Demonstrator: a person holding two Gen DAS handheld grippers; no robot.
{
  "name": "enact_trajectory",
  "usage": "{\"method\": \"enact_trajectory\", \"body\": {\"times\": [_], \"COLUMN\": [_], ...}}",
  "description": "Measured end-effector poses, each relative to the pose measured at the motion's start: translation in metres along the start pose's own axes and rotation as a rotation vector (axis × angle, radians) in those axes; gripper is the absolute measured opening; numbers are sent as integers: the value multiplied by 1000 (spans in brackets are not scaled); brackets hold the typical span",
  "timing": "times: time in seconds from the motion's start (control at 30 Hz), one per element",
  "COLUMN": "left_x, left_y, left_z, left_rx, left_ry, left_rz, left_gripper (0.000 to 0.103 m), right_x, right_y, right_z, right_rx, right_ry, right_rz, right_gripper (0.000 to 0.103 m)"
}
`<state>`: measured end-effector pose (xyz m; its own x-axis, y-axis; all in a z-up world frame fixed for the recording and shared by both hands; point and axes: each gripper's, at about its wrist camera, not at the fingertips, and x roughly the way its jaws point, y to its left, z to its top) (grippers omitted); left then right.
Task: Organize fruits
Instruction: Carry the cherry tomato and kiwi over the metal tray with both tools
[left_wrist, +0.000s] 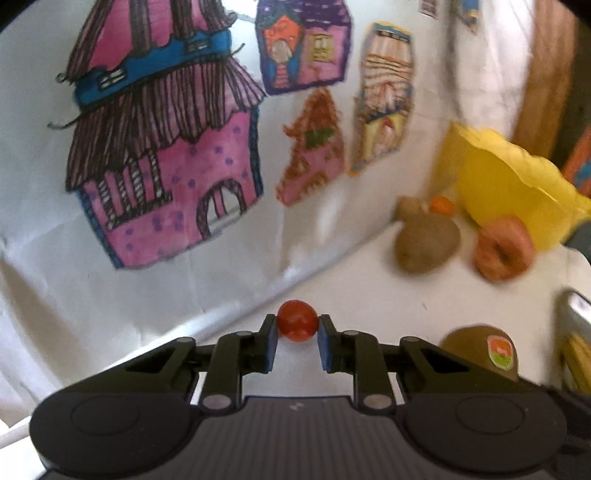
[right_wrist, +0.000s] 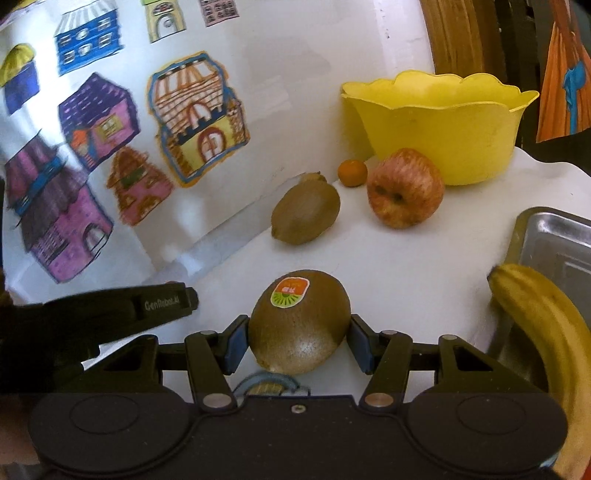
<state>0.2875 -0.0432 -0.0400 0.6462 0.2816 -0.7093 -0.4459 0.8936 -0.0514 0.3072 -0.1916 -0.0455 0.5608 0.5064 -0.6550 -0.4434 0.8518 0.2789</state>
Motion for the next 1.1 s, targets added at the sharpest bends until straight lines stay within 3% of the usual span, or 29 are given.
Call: {"method": "enact_trajectory", "body": {"times": [0.57, 1.1], "left_x": [-47, -85], "left_y": [35, 25], "left_z": [-32, -41], "left_rx": [78, 174], "left_ry": [45, 9], "left_rz": [-102, -178], "left_gripper": [25, 25], "right_x": [-36, -85], "right_y": [23, 25], "right_z": [-40, -83], "right_rx": [-46, 93], "right_ry": [2, -106], "right_rz": [-24, -55], "right_gripper": [58, 58]}}
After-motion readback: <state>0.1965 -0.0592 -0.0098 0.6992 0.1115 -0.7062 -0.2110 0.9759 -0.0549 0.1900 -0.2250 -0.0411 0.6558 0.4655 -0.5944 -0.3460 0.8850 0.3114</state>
